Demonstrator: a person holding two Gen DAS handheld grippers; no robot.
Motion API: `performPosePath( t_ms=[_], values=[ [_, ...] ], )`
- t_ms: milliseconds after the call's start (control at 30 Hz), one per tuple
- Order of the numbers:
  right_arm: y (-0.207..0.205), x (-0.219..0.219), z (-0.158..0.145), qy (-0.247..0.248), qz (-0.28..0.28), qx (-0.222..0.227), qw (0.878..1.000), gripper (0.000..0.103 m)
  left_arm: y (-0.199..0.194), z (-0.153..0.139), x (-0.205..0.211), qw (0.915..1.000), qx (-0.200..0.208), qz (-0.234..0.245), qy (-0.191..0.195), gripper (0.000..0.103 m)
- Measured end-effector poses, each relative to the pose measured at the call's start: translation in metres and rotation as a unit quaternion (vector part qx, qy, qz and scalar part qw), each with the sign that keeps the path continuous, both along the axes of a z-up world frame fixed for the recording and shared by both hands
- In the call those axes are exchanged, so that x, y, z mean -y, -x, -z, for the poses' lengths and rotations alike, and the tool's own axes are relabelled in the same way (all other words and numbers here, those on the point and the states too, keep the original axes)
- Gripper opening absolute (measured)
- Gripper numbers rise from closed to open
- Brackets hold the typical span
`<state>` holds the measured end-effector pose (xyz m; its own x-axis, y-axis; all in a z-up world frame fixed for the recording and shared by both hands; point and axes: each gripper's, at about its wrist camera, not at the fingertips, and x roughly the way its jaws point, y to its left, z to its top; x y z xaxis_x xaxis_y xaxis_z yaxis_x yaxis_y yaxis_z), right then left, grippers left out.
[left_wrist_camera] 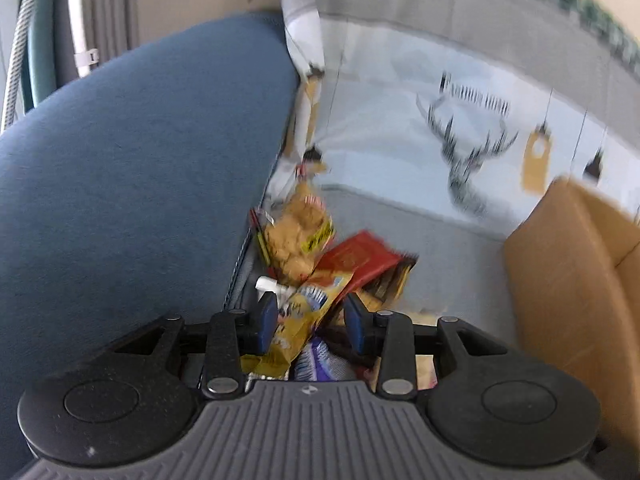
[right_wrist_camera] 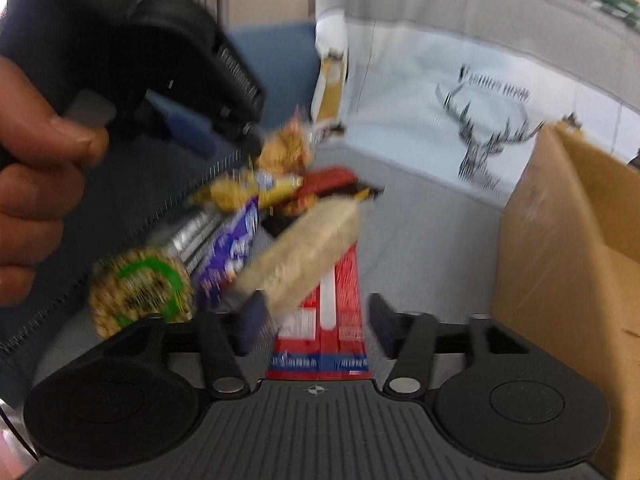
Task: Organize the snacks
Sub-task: 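Grasp the red spicy-strip packet with the right gripper while the left gripper grasps the yellow chip bag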
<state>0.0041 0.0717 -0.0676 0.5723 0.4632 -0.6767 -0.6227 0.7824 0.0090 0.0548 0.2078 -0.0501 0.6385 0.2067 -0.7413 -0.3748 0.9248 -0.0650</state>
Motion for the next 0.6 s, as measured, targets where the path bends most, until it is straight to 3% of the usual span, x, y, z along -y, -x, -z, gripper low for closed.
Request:
performPosePath(
  t_ms=[67,167,367,500,567,600],
  values=[
    [-0.004,-0.002,0.007,0.004,-0.001,-0.003,1.000,0.070,-0.005,0.009,0.004,0.9999,0.003,0.007,-0.014,0.043],
    [-0.011,-0.003,0.018,0.004,-0.005,-0.013,1.000,0.075,-0.015,0.021,0.009,0.9989,-0.023,0.010,-0.039,0.043],
    [-0.022,-0.007,0.029,0.000,-0.011,-0.038,0.999,0.076,-0.019,0.031,0.006,0.9991,-0.033,0.007,-0.027,0.044],
    [-0.024,-0.009,0.036,0.006,-0.017,-0.050,0.999,0.076,-0.013,0.026,-0.004,0.9997,-0.024,-0.007,0.009,0.024],
    [-0.021,-0.011,0.038,0.013,-0.023,-0.047,0.999,0.065,-0.009,0.021,-0.009,0.9995,-0.014,-0.012,0.027,0.019],
    [-0.020,-0.012,0.038,0.015,-0.022,-0.044,0.999,0.058,-0.007,0.018,-0.011,0.9991,-0.007,-0.013,0.040,0.011]
  ],
)
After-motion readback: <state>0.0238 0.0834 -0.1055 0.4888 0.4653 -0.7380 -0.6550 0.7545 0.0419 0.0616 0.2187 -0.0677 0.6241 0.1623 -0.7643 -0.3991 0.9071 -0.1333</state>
